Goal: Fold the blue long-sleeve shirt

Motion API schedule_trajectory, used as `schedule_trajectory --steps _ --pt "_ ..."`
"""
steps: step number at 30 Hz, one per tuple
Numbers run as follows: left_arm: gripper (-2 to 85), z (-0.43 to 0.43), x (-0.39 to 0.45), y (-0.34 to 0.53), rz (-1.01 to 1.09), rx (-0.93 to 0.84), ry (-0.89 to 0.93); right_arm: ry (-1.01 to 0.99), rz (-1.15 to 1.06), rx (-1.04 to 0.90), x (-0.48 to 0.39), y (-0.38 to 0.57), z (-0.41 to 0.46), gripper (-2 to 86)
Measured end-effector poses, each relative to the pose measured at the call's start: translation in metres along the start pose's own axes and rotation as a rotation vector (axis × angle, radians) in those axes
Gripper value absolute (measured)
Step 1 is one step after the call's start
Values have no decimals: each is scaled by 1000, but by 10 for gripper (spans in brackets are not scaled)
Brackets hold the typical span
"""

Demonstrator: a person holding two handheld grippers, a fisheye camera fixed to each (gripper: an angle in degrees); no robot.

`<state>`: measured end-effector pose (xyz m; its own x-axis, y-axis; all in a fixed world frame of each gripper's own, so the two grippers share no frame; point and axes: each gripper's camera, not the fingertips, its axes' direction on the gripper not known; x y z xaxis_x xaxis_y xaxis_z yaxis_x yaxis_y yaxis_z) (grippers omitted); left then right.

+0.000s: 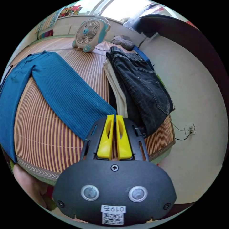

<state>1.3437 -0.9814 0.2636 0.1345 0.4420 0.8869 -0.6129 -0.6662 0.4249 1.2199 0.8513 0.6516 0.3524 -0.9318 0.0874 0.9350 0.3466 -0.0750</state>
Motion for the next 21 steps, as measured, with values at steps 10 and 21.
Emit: schedule_trajectory --steps 10,21 --pt "8 -62 23 46 -64 30 -81 150 0 28 -39 21 -13 68" --pt "8 -203 54 154 -255 167 -356 57 87 77 -77 55 -47 6"
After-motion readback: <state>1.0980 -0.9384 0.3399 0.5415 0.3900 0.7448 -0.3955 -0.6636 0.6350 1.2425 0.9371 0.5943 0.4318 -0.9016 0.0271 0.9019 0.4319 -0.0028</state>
